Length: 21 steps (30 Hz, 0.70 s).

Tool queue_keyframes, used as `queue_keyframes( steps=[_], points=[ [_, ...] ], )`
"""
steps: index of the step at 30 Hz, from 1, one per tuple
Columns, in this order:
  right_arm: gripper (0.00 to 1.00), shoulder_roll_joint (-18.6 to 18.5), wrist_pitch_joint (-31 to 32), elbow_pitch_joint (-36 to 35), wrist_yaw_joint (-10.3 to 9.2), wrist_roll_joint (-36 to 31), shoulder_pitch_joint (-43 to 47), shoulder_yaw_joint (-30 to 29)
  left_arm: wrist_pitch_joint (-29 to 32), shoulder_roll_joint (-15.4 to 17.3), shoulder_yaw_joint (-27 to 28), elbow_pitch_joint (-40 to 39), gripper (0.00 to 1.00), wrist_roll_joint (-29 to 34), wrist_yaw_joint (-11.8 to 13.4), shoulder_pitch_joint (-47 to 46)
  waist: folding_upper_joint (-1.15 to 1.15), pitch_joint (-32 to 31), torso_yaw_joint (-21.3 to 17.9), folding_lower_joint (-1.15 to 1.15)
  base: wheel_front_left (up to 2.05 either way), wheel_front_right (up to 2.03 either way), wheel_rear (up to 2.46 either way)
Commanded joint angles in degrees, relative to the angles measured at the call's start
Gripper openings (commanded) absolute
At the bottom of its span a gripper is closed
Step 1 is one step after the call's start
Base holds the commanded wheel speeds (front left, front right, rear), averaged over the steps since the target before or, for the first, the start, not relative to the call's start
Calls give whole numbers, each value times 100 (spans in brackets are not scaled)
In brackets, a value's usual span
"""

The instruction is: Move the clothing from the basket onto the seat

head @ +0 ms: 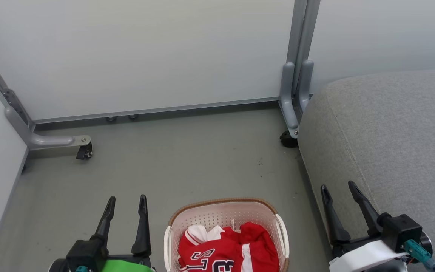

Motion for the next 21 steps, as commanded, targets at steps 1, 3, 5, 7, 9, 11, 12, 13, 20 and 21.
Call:
queue_keyframes(
  steps=[1, 3, 5, 7, 9, 11, 12, 13, 20, 21],
  points=[
    [100, 11, -59, -55, 2, -146, 78, 16, -47, 35, -27, -38, 100, 127, 27, 64, 0, -11, 1, 0, 0, 0, 0],
    [100, 15, -85, -67, 2, -232, 100, 32, -70, 35, -41, -48, 100, 226, 24, 79, 0, -25, 1, 0, 0, 0, 0],
    [100, 18, -99, -77, 2, -318, 120, 46, -89, 36, -53, -57, 100, 326, 22, 100, 0, -41, 0, 0, 0, 0, 0],
    [100, 20, -130, -89, 2, -402, 145, 59, -111, 36, -67, -66, 100, 404, 24, 134, 0, -61, 0, 0, 0, 0, 0],
    [100, 23, -137, -97, 2, -479, 154, 72, -131, 37, -80, -77, 100, 495, 28, 169, 0, -84, -1, 0, 0, 0, 0],
    [100, 25, -168, -115, 2, -562, 178, 89, -156, 38, -96, -88, 100, 592, 27, 191, 0, -108, -2, 0, 0, 0, 0],
    [100, 26, -179, -118, 2, -597, 198, 97, -159, 38, -105, -92, 100, 637, 28, 197, 0, -117, -3, 0, 0, 0, 0],
    [100, 26, -183, -124, 2, -643, 220, 106, -174, 38, -116, -98, 100, 687, 29, 204, 0, -126, -3, 0, 0, 0, 0],
    [100, 25, -250, -187, 1, -906, 263, 144, -244, 39, -194, -149, 100, 961, 34, 276, 0, -121, -3, 0, 0, 0, 0],
    [100, 24, -263, -200, 1, -949, 263, 149, -258, 40, -212, -157, 100, 1011, 35, 278, 0, -105, -3, 0, 0, 0, 0]
  ],
)
